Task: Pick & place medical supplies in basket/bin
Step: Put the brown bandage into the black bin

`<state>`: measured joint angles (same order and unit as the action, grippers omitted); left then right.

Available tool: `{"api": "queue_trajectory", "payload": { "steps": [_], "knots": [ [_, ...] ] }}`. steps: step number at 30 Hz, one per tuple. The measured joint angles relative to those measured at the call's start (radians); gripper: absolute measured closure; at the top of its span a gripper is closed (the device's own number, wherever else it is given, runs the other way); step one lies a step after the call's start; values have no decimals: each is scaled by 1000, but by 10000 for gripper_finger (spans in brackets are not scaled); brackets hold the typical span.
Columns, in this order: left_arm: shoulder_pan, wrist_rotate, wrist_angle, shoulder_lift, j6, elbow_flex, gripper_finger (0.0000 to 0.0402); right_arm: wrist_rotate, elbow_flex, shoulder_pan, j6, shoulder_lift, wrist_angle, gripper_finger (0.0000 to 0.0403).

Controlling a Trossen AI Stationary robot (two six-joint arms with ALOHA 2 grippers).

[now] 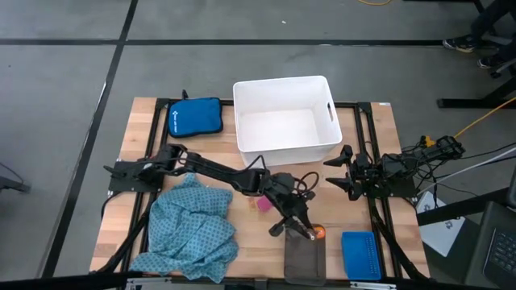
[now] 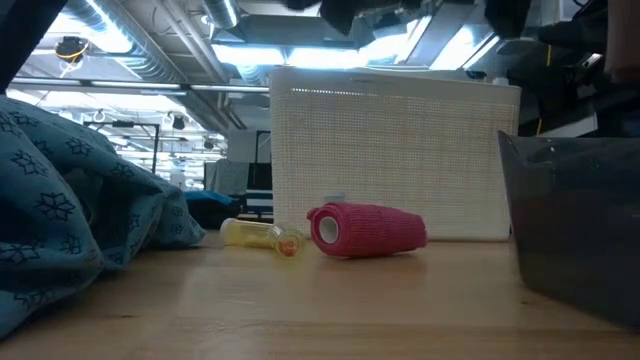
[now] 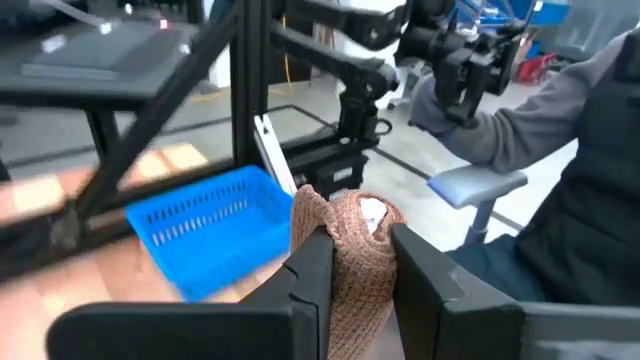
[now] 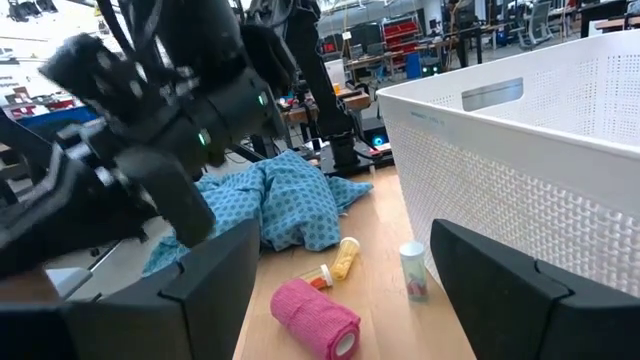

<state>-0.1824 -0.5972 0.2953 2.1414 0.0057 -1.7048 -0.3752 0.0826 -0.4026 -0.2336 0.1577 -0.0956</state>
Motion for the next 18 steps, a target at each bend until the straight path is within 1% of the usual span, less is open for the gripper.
{"api": "queue_trajectory", "payload": {
  "steps": [10,18],
  "knots": [
    [22,10,176,0,-64,129,339,-2,0,0,-14,0,0,105],
    [34,10,166,0,-66,144,339,-2,0,0,-13,0,0,105]
  ]
}}
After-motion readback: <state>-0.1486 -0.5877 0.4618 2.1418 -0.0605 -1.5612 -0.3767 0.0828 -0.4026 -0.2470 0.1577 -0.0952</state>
